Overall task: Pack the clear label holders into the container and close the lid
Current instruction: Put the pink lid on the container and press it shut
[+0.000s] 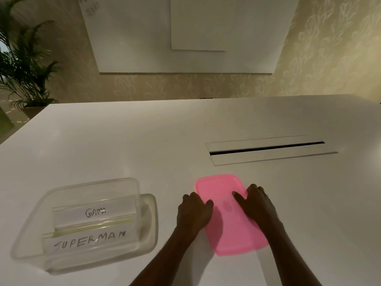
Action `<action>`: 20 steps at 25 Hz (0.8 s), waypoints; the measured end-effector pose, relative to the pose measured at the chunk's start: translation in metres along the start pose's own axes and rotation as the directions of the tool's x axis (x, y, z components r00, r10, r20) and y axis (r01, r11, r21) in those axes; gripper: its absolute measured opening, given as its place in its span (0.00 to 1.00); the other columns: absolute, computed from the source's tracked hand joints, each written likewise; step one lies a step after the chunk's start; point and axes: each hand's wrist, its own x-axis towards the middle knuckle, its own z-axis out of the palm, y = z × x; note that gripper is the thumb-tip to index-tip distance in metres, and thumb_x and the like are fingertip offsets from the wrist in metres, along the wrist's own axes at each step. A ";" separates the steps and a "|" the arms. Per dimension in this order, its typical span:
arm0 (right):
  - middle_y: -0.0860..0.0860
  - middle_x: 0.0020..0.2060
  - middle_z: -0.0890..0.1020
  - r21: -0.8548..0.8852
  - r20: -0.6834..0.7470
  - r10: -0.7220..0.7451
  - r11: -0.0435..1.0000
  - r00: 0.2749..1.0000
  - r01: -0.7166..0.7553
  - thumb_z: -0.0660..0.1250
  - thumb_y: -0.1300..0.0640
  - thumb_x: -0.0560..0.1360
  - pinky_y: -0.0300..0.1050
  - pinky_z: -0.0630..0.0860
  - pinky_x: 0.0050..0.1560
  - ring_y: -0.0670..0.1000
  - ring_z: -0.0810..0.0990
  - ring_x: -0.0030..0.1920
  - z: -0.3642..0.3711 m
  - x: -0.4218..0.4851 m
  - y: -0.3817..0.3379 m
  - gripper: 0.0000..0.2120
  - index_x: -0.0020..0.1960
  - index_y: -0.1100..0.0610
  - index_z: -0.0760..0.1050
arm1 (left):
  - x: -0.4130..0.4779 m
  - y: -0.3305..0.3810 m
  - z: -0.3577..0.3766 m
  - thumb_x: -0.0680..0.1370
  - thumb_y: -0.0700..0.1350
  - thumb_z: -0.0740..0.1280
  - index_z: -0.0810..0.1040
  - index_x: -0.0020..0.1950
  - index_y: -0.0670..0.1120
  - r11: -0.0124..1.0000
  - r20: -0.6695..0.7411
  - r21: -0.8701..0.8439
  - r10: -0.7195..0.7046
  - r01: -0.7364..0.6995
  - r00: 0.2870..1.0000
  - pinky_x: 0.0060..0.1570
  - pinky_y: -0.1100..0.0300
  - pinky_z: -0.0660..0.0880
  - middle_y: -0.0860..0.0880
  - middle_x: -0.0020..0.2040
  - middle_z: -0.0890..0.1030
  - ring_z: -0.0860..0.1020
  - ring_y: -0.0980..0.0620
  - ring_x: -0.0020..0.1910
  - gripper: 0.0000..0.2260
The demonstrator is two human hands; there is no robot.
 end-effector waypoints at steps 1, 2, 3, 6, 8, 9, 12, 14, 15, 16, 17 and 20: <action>0.60 0.64 0.76 0.003 0.000 -0.007 1.000 1.000 0.007 0.65 0.39 0.80 0.60 0.77 0.63 0.62 0.78 0.63 0.000 -0.002 -0.002 0.29 0.68 0.62 0.71 | 0.001 0.001 0.000 0.78 0.58 0.63 0.77 0.59 0.41 1.000 0.007 -0.002 -0.010 0.010 1.000 0.51 0.52 0.76 0.42 0.56 0.77 0.81 0.39 0.54 0.21; 0.60 0.64 0.76 0.009 0.001 -0.014 1.000 1.000 0.014 0.65 0.40 0.80 0.60 0.77 0.63 0.62 0.78 0.63 0.000 -0.004 -0.004 0.29 0.68 0.62 0.70 | 0.001 0.002 0.000 0.78 0.58 0.63 0.77 0.60 0.41 1.000 0.011 -0.006 -0.019 0.019 1.000 0.50 0.53 0.77 0.42 0.57 0.76 0.81 0.39 0.55 0.22; 0.60 0.64 0.75 0.015 0.000 -0.022 1.000 1.000 0.022 0.65 0.41 0.81 0.60 0.77 0.63 0.62 0.78 0.63 0.000 -0.007 -0.006 0.28 0.68 0.62 0.70 | 0.001 0.002 -0.001 0.78 0.59 0.64 0.76 0.60 0.42 1.000 0.009 -0.011 -0.023 0.024 1.000 0.49 0.54 0.75 0.42 0.58 0.75 0.81 0.39 0.55 0.22; 0.61 0.62 0.77 0.090 -0.048 -0.053 0.994 0.997 0.057 0.66 0.46 0.82 0.60 0.78 0.62 0.62 0.79 0.61 -0.006 -0.016 -0.011 0.22 0.67 0.60 0.71 | -0.004 -0.002 -0.007 0.78 0.59 0.64 0.75 0.61 0.43 0.999 -0.024 -0.052 -0.014 0.012 1.000 0.47 0.55 0.70 0.43 0.60 0.74 0.79 0.40 0.57 0.22; 0.60 0.56 0.82 0.227 -0.121 -0.080 0.968 0.989 0.106 0.65 0.52 0.83 0.60 0.81 0.57 0.63 0.83 0.55 -0.014 -0.023 -0.016 0.14 0.65 0.57 0.72 | -0.007 -0.004 -0.016 0.79 0.59 0.64 0.74 0.63 0.43 0.995 -0.069 -0.101 0.014 -0.021 0.998 0.49 0.54 0.71 0.43 0.60 0.74 0.78 0.41 0.58 0.22; 0.59 0.50 0.85 0.296 -0.166 -0.089 0.945 0.982 0.136 0.64 0.56 0.83 0.60 0.82 0.53 0.61 0.85 0.49 -0.019 -0.028 -0.019 0.11 0.64 0.55 0.73 | -0.008 -0.005 -0.022 0.79 0.60 0.64 0.74 0.64 0.43 0.991 -0.090 -0.131 0.029 -0.041 0.996 0.50 0.53 0.72 0.44 0.61 0.75 0.78 0.42 0.58 0.23; 0.51 0.37 0.86 0.437 -0.329 -0.105 0.864 0.938 0.250 0.62 0.65 0.82 0.58 0.85 0.45 0.51 0.87 0.36 -0.037 -0.047 -0.030 0.14 0.58 0.48 0.77 | -0.014 -0.006 -0.044 0.80 0.60 0.64 0.74 0.68 0.45 0.957 -0.145 -0.266 0.083 -0.119 0.986 0.48 0.56 0.72 0.46 0.62 0.76 0.77 0.48 0.55 0.24; 0.48 0.38 0.87 0.488 -0.434 -0.145 0.791 0.889 0.368 0.62 0.68 0.81 0.53 0.86 0.46 0.46 0.86 0.34 -0.047 -0.065 -0.043 0.19 0.58 0.46 0.79 | -0.020 -0.009 -0.062 0.79 0.60 0.65 0.72 0.72 0.48 0.889 -0.214 -0.418 0.107 -0.190 0.971 0.46 0.59 0.72 0.49 0.63 0.77 0.78 0.51 0.55 0.25; 0.47 0.40 0.87 0.496 -0.487 -0.175 0.751 0.855 0.436 0.63 0.69 0.81 0.51 0.86 0.47 0.45 0.87 0.36 -0.051 -0.075 -0.051 0.19 0.59 0.45 0.79 | -0.022 -0.011 -0.071 0.79 0.60 0.66 0.70 0.74 0.51 0.837 -0.237 -0.500 0.114 -0.221 0.965 0.46 0.58 0.75 0.49 0.62 0.79 0.79 0.50 0.55 0.26; 0.46 0.42 0.87 0.488 -0.543 -0.205 0.711 0.814 0.505 0.63 0.68 0.81 0.49 0.86 0.47 0.45 0.87 0.38 -0.054 -0.086 -0.060 0.19 0.59 0.45 0.80 | -0.024 -0.013 -0.081 0.79 0.60 0.67 0.70 0.74 0.52 0.779 -0.238 -0.581 0.115 -0.236 0.965 0.49 0.55 0.78 0.48 0.62 0.80 0.81 0.48 0.56 0.26; 0.45 0.44 0.88 0.467 -0.598 -0.230 0.679 0.768 0.567 0.64 0.66 0.82 0.47 0.85 0.48 0.44 0.87 0.41 -0.056 -0.097 -0.070 0.17 0.60 0.46 0.80 | -0.025 -0.013 -0.092 0.80 0.60 0.67 0.71 0.74 0.52 0.723 -0.221 -0.652 0.108 -0.229 0.969 0.53 0.50 0.81 0.47 0.61 0.81 0.82 0.46 0.56 0.25; 0.44 0.50 0.88 0.386 -0.719 -0.256 0.626 0.646 0.678 0.66 0.60 0.82 0.46 0.84 0.54 0.41 0.87 0.49 -0.061 -0.128 -0.096 0.13 0.64 0.50 0.82 | -0.026 -0.014 -0.131 0.83 0.58 0.64 0.77 0.68 0.45 0.573 -0.174 -0.799 0.077 -0.186 0.982 0.49 0.49 0.81 0.47 0.50 0.81 0.81 0.48 0.46 0.21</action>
